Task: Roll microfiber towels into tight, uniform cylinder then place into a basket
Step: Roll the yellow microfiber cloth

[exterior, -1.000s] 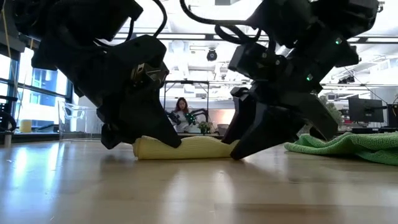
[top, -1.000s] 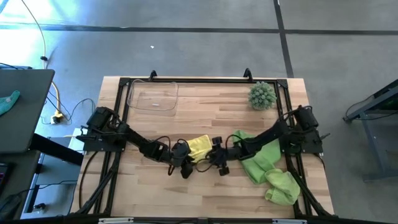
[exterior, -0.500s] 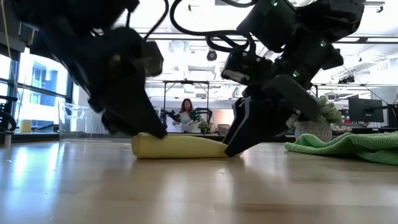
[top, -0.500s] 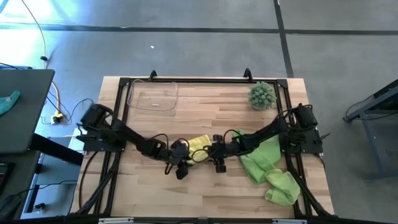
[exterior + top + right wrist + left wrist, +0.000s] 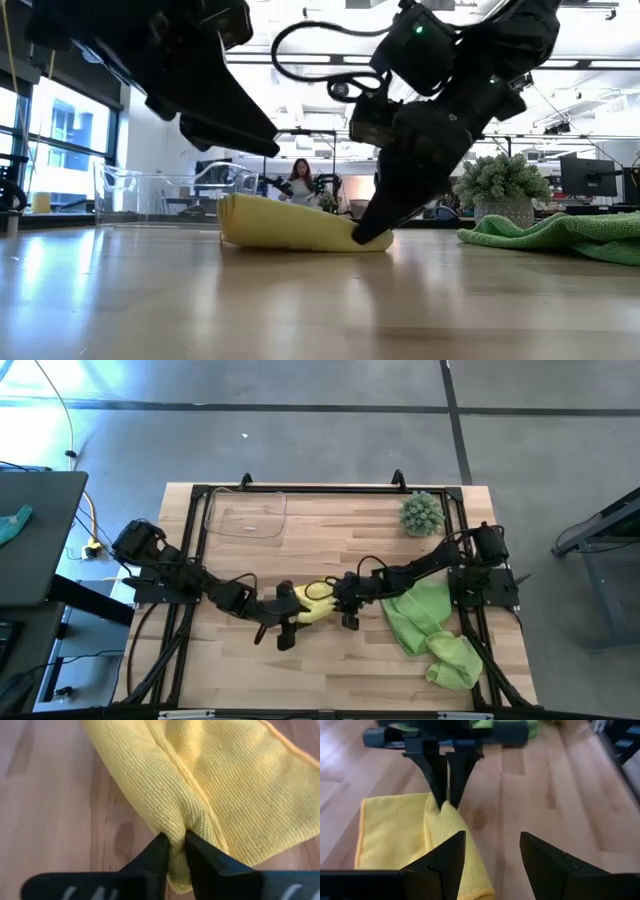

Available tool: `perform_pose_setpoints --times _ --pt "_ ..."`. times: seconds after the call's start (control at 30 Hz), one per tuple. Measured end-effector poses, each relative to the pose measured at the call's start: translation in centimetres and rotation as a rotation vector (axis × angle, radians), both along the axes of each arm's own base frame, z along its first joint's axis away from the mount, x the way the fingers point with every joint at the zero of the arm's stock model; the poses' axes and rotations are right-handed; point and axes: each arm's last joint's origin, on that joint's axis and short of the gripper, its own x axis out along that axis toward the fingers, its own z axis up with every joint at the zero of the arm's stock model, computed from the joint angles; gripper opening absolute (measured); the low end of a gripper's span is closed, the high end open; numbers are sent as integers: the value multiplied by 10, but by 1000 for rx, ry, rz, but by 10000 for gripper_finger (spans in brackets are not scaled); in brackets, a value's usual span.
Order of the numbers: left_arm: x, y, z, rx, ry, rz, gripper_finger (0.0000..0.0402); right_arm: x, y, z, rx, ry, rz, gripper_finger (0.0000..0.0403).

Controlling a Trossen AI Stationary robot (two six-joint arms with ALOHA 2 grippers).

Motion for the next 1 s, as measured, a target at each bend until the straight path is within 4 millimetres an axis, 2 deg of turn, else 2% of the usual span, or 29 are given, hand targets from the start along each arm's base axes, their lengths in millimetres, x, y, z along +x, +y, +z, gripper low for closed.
perform_pose_setpoints --times 0.13,0.3,0.5,0.63,0.8,1.0 --pt "2 -9 -12 89 -4 23 177 1 -10 0 147 30 -56 25" --pt "4 -17 -32 207 9 37 177 2 -21 -1 315 72 -126 22" --pt "7 -17 -53 301 36 70 177 2 -31 0 415 101 -153 21" --pt "7 -17 -61 250 44 111 167 2 -33 0 433 104 -147 21" --pt "7 -12 -74 177 69 191 129 3 -33 0 386 76 -84 27" --pt "9 -3 -81 15 69 287 84 10 -30 13 271 30 84 88"
